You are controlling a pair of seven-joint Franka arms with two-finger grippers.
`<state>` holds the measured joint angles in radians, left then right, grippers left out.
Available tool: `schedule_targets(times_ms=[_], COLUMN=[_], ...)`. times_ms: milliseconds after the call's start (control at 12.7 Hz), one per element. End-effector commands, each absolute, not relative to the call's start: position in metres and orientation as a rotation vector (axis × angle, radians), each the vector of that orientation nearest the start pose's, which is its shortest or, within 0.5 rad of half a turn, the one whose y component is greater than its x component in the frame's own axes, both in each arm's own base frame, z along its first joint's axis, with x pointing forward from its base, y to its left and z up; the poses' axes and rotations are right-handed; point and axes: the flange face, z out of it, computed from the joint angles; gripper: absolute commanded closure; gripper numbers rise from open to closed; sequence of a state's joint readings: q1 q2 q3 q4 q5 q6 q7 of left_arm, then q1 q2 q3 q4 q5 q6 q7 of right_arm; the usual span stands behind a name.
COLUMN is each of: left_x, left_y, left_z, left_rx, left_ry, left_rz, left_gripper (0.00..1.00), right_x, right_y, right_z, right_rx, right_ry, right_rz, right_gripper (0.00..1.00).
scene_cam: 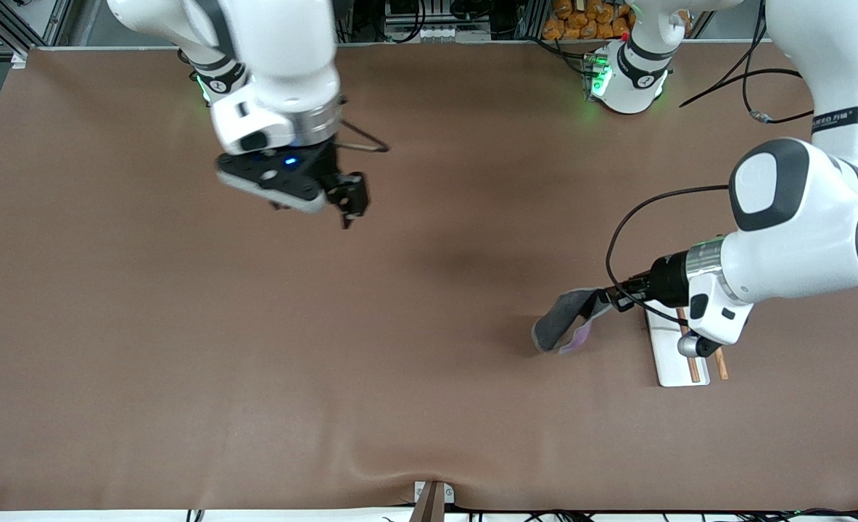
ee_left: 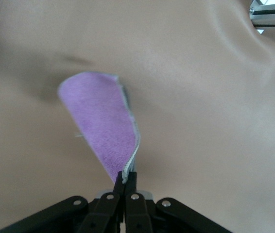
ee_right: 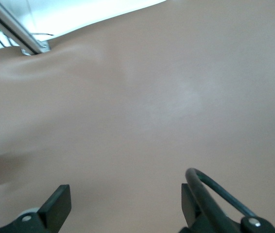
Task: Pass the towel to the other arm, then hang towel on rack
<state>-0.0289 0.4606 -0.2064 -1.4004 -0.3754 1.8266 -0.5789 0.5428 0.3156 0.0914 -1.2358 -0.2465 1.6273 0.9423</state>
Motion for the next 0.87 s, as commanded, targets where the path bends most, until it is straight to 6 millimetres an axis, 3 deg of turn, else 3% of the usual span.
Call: schedule_targets(times_ms=[0,316,632,789], left_x=[0.678,0.686,0.686,0.686], left_y=[-0.138,-0.087,-0.035,-0.011], left_z=[0.449,0.440,0.441,0.443], left_rx=[-3.430,-3.414,-3.389,-3.392], left_ry=[-0.706,-0.634,-0.538,-0.534], left_rz=[0.305,0.248,0.214,0.190], left_gripper=[1.00,1.00,1.00,1.00], right_x=[0.571,0.601,0.607,0.601], right_y=[0.303,0.205,0.111,0.070], right_z=[0.601,0.583,0.580,0.581], right_rx=[-3.266,-3.370,-3.265,-3.242], right_ry=[0.369,0.129,0.007,-0.003], right_rz=[-0.272,-0.030,0.238,0.274], right_gripper=[0.00,0.00,0.00,0.00])
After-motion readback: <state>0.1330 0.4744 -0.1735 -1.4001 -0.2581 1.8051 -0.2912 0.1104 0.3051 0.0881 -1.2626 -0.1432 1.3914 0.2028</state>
